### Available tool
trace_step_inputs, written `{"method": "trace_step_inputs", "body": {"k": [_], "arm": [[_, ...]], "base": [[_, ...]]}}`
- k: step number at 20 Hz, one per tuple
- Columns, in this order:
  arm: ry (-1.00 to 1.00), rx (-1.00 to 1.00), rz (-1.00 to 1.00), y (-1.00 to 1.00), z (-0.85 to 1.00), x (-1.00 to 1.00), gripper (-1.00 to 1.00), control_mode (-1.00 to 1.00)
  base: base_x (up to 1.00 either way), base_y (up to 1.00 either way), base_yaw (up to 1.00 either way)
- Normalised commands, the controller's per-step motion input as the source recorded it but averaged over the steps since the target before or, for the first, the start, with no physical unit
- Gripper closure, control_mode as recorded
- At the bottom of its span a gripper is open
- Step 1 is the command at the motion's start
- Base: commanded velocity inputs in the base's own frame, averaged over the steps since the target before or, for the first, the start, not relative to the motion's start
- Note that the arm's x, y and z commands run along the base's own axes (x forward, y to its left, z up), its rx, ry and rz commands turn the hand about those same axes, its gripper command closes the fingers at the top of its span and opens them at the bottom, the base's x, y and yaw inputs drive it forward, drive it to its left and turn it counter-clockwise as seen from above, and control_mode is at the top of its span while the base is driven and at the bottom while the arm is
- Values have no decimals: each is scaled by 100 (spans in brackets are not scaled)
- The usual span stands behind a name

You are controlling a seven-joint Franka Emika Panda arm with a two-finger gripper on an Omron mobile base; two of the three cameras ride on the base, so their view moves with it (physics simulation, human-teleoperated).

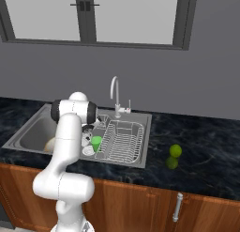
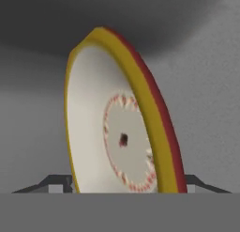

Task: Remove the lime and lime from the sink. Then move the bowl and cup from the counter to the sink for washing.

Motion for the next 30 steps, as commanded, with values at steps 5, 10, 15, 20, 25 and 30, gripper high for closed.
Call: {"method": "trace_step_inputs", "body": {"k": [5,10,15,20,25,30], "arm": [[-2,0,0,-6,-6,0,-100,-100],[-1,0,0,-6,-1,0,-100,-100],[0,0,0,-4,1,-5,-100,-100],[0,0,0,0,6,-5,-100,-100],[0,0,0,0,12,0,-100,-100],[0,-5,0,-2,16,-1,-100,-100]], "base": [[0,0,0],[0,0,0],[0,0,0],[0,0,0],[0,0,0],[0,0,0]]}}
